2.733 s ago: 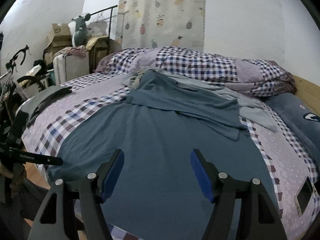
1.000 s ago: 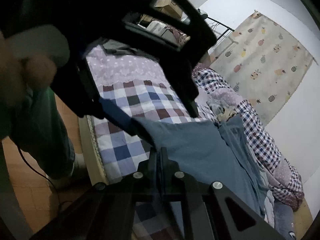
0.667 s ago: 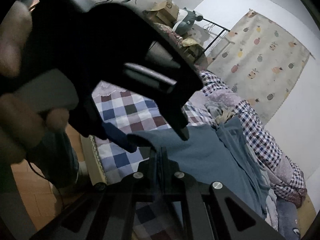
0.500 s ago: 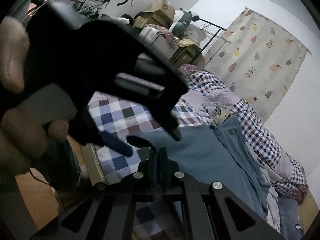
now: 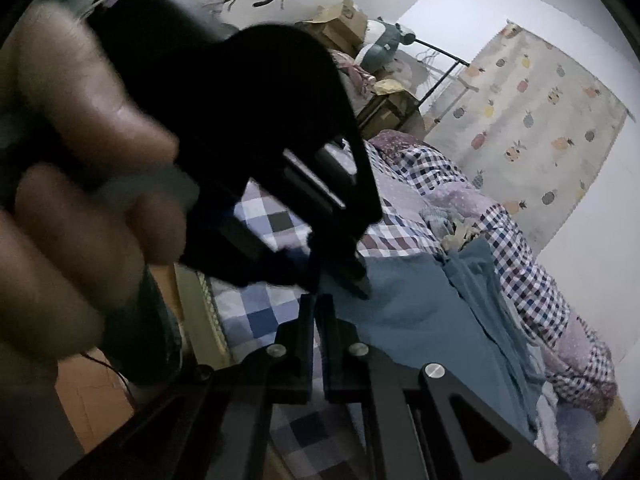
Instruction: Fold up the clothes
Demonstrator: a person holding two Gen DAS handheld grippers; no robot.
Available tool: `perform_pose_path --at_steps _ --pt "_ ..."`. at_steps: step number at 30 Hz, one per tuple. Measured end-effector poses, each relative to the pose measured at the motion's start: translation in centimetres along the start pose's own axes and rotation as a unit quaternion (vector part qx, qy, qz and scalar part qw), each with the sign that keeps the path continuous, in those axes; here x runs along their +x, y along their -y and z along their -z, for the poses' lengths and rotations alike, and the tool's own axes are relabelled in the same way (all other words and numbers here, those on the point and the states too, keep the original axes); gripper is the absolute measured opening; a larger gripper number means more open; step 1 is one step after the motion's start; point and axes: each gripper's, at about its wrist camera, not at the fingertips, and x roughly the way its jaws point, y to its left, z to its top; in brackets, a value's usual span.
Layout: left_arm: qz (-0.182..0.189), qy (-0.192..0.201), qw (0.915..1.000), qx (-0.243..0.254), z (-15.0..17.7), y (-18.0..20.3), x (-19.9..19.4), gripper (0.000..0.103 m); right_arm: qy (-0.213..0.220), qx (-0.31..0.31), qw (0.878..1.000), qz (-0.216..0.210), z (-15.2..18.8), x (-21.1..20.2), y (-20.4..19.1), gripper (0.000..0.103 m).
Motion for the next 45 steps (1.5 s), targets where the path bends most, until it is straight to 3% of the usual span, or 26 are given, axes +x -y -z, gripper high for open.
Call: perform_pose_path --at_steps 2,4,6,15,20,28,32,37,45 --pt "0.009 0.017 0.9998 0.001 -0.3 0.3 -0.6 0.004 0.000 -0.013 1.000 0.010 0.4 -0.2 -0.3 0.006" --pt "0.017 0.026 0.9995 0.007 -0.5 0.9 -0.8 0.003 0.000 -0.024 0.999 0.028 1.0 -0.4 -0.6 0.042" --pt "0.023 0.027 0.9992 0.016 -0.6 1.6 -0.8 0.003 -0.001 -0.028 0.998 0.050 1.4 -0.5 -0.3 0.057" --pt "0.030 0.020 0.9984 0.043 -0.5 4.4 0.5 0.002 -0.011 -0.010 0.991 0.131 3.0 -1.8 2.8 0.060" --pt "0.041 0.012 0.9974 0.058 0.0 5.8 -0.2 0.002 -0.037 0.021 0.989 0.142 4.3 -1.8 4.6 0.063" --pt "0.070 0.014 0.9951 0.069 -0.2 8.5 -1.9 0.002 -0.090 -0.006 0.980 0.177 7.6 0.2 5.4 0.063" --pt "0.087 0.025 0.9931 0.073 -0.9 10.0 -2.8 0.002 -0.136 0.015 0.965 0.226 10.6 -0.2 8.5 0.063" --pt "0.098 0.032 0.9912 0.083 -1.4 11.5 -3.9 0.002 -0.213 0.020 0.936 0.280 16.7 -1.2 12.7 0.063" --pt "0.095 0.041 0.9909 0.086 -2.5 12.6 -4.1 0.002 -0.284 0.025 0.902 0.323 22.6 -4.0 17.2 0.063"
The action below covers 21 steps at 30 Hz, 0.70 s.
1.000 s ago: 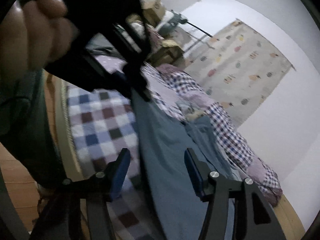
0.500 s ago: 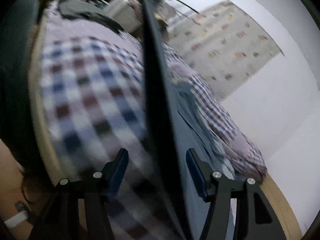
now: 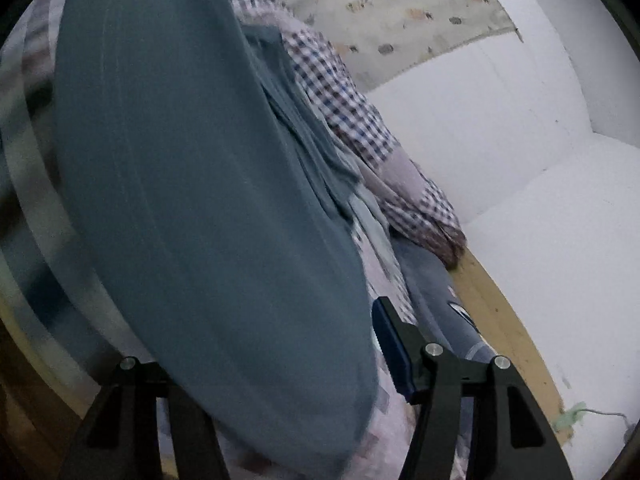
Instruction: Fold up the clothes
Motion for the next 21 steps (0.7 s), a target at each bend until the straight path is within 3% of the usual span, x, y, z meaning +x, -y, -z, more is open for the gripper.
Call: perform_pose_path --at_steps 5,6,7,9,14,21 --pt "-0.002 0.000 1.0000 0.005 -0.3 0.3 0.0 0.002 -0.032 -0.019 0.999 0.014 3.8 0.3 1.4 0.062" --pt "-0.003 0.000 1.0000 0.006 -0.3 0.3 0.0 0.002 -0.037 -0.022 0.999 0.013 4.4 0.4 1.7 0.056" --pt "-0.004 -0.001 1.0000 0.007 -0.3 0.3 0.0 0.002 -0.044 -0.022 0.999 0.008 5.0 0.3 1.7 0.037" --pt "-0.009 0.000 0.9999 0.006 -0.3 0.1 0.0 0.002 -0.059 -0.021 0.998 0.000 6.2 -0.1 1.6 0.011" --pt "-0.023 0.002 0.9997 0.004 -0.2 -0.3 0.1 0.002 -0.050 -0.012 0.999 -0.016 7.2 -2.1 2.1 0.002" --pt "-0.033 0.002 0.9991 0.025 0.1 0.5 -0.3 0.002 -0.035 0.041 0.998 -0.028 6.7 -5.0 5.7 0.000"
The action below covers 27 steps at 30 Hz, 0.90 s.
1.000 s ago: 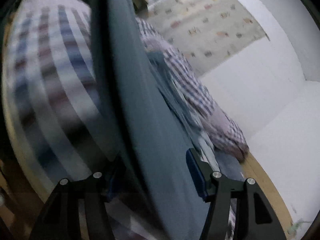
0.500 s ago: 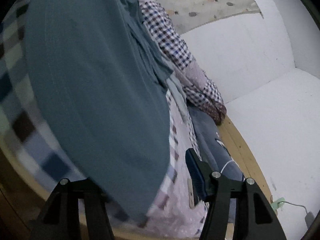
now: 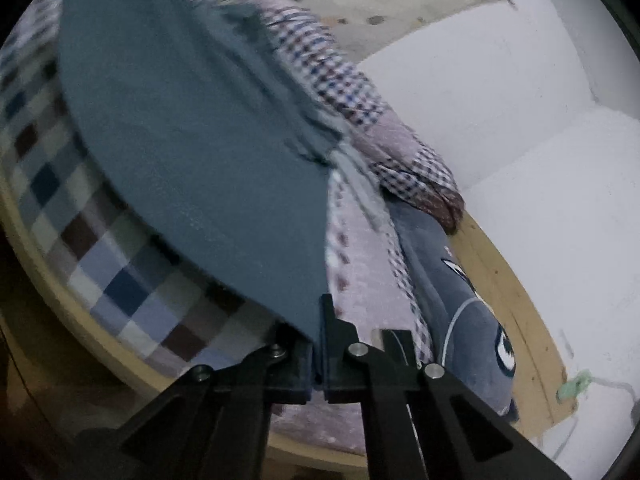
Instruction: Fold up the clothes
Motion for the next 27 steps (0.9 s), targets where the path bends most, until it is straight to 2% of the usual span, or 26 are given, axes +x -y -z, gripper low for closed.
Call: perform_pose_path --at_steps 4,8,15,27 --pt "0.002 0.000 0.9997 0.023 0.2 1.5 -0.6 0.002 0.011 0.055 0.998 0.003 -1.0 -1.7 4.6 0.000" --pt "0.013 0.003 0.9989 0.045 0.3 3.5 -1.8 0.002 0.042 0.080 0.996 0.008 -2.6 -4.3 8.4 0.000" --pt "0.034 0.009 0.9958 0.084 0.5 7.7 -5.2 0.002 0.090 0.084 0.992 -0.002 -5.3 -9.2 13.5 0.000" --pt "0.085 0.039 0.9858 0.140 2.4 14.0 -14.4 0.002 0.152 0.106 0.982 0.025 -6.1 -19.5 21.1 0.000"
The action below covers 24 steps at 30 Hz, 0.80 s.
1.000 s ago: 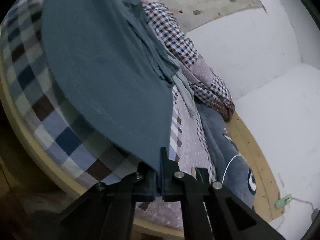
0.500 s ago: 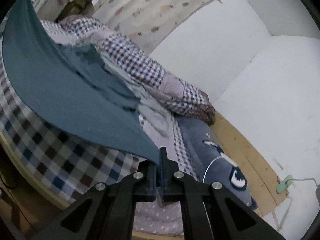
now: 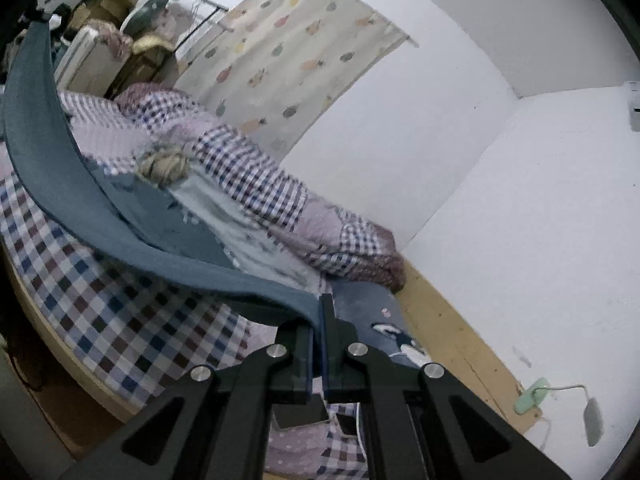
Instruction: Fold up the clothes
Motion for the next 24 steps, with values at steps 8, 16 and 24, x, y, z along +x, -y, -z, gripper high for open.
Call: perform_pose_path --at_steps 8,16,24 --pt "0.055 0.028 0.9973 0.038 0.1 5.7 -5.5 0.002 0.068 0.015 0.997 0.028 -3.0 -8.1 3.3 0.000" --pt "0.078 0.028 0.9963 0.025 -0.5 6.8 -5.8 0.002 0.087 0.021 0.996 0.029 -4.4 -9.9 3.3 0.000" --pt "-0.005 -0.004 0.9993 -0.036 -1.6 1.7 -1.2 0.002 0.014 0.029 0.999 -0.007 -2.6 -3.4 2.7 0.000"
